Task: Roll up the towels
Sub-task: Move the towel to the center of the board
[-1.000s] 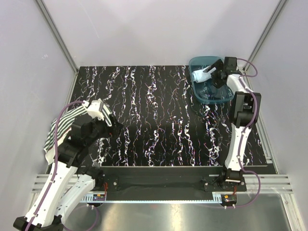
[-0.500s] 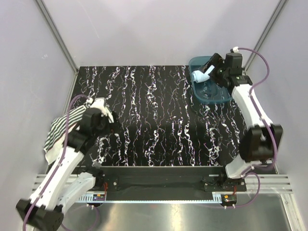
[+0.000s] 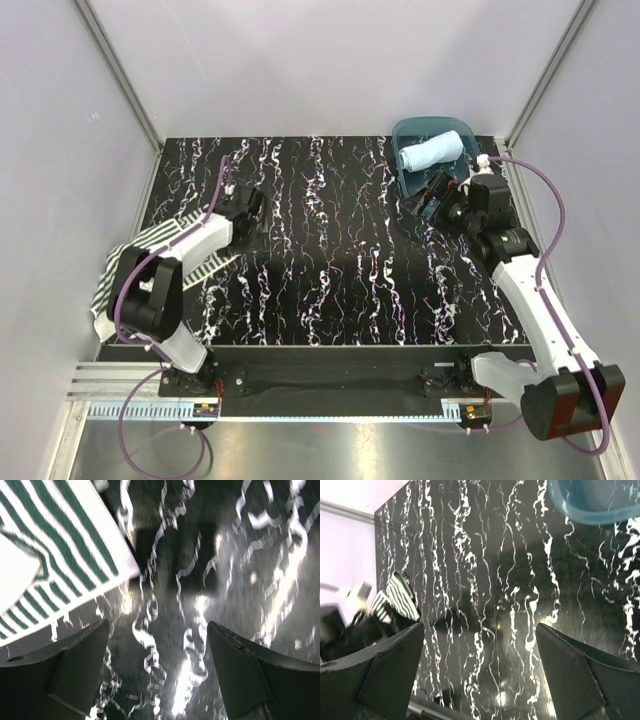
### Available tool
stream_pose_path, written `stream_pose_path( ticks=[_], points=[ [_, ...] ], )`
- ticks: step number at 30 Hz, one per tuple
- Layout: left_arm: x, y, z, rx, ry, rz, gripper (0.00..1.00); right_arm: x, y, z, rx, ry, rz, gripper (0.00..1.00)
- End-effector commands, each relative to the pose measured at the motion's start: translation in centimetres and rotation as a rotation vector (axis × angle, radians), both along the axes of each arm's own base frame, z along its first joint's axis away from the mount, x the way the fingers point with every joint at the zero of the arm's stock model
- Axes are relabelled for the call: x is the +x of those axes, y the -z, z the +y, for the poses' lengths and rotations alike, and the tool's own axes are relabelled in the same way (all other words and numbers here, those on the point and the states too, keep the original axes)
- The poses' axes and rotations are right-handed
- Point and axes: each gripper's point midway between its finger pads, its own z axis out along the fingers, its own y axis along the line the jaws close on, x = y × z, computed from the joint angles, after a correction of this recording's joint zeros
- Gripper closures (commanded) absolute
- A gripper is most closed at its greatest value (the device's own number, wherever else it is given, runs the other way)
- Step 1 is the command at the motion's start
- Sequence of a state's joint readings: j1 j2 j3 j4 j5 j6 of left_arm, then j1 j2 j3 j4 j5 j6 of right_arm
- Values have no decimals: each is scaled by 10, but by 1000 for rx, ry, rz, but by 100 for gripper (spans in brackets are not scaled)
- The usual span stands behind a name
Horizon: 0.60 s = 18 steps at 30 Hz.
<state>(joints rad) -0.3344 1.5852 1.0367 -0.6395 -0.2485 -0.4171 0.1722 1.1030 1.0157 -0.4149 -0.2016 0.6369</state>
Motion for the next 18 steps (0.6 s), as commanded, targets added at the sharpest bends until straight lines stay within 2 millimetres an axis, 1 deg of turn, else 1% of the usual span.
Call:
stream_pose_path(
  ticks=[1,2,3,5,6,7,9,12,15,16,18],
  points=[
    [34,-11,8,29,-79,-90,17,-20,-24,9,35,-57,-58,0],
    [36,-8,8,32,-84,-87,18,-24,-26,8,36,-60,-65,0],
    [36,0,10,43,-88,-69,18,-28,-26,9,37,-67,-60,0],
    [39,7,12,54,-103,-58,19,-34,-26,9,41,-77,-59,0],
    [38,15,16,62,-120,-36,21,-36,-25,10,44,-81,-56,0],
    [39,18,17,53,-136,-28,25,-38,-25,10,45,-83,-57,0],
    [41,25,20,32,-165,-16,27,-41,-22,10,44,-90,-49,0],
    [42,32,22,12,-185,-10,29,-45,-16,11,41,-101,-34,0],
    [44,36,28,9,-211,-3,34,-49,-14,10,41,-104,-28,0],
    [44,37,30,5,-220,2,42,-50,-14,11,41,-107,-28,0],
    [46,39,34,-16,-230,5,49,-53,-14,11,39,-110,-28,0]
  ],
)
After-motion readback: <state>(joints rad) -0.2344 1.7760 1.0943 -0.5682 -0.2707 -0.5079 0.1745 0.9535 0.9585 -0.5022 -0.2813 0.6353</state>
